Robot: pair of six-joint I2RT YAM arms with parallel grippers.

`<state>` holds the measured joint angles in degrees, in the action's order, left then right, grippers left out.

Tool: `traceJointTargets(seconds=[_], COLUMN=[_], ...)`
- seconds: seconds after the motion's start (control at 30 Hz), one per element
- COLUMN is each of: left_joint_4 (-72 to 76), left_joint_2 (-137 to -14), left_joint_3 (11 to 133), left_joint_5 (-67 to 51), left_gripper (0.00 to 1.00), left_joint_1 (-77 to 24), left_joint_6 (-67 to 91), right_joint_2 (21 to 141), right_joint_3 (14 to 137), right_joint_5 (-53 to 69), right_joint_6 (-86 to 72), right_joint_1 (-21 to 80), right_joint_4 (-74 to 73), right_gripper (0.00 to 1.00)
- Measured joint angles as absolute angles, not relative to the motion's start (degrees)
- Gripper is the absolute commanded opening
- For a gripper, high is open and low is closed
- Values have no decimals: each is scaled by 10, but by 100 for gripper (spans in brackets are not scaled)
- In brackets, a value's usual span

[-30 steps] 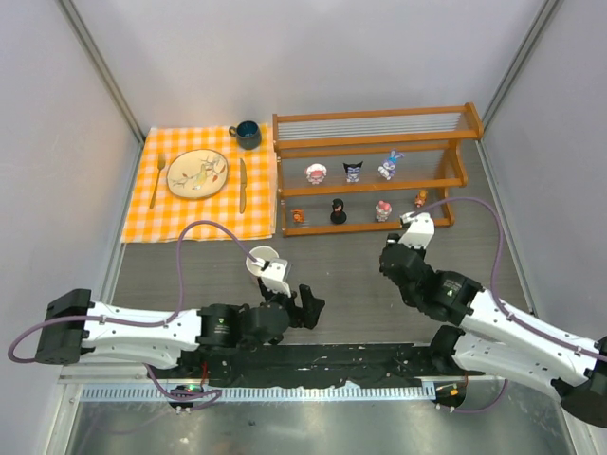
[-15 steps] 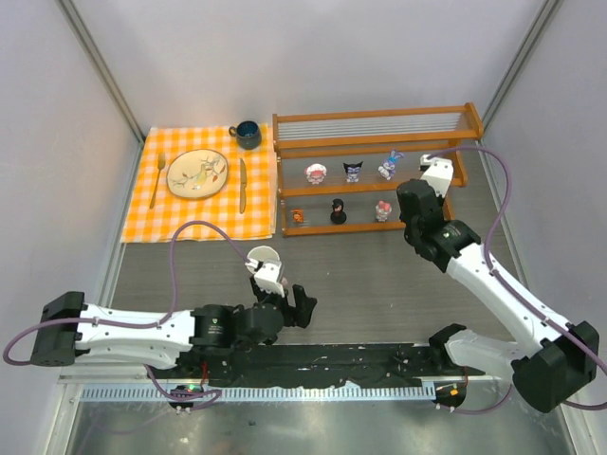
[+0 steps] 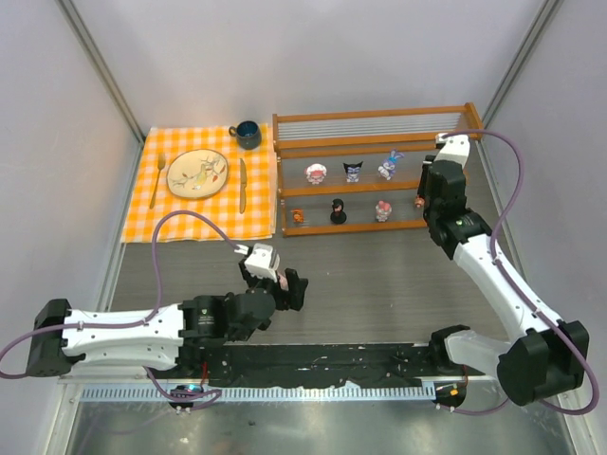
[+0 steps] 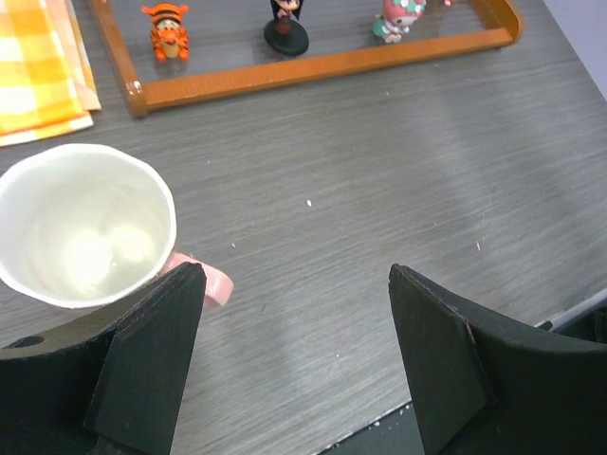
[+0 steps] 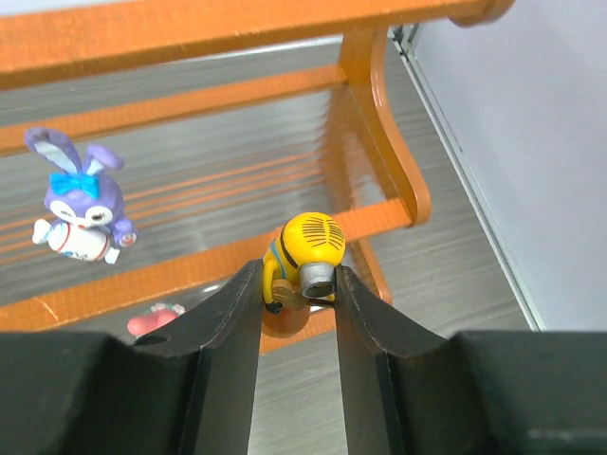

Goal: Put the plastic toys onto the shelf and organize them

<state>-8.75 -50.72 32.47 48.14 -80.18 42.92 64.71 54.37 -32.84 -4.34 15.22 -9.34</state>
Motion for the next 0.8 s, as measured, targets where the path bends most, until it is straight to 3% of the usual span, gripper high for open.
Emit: traceJointTargets(seconds=[0.33, 0.8], left_joint_4=[-84, -55], left_joint_2=[-548, -572], left_joint_3=[358, 358], left_joint_5=[445, 376], left_gripper=[83, 83], left_joint_1=[-746, -669], left_joint_6=[385, 366], right_joint_2=[696, 743], right_joint_3=[496, 478], right_joint_5=[-243, -250], right_joint_6=[47, 140], right_joint_1=[120, 117], right_joint_4=[35, 170], right_gripper=[1, 1])
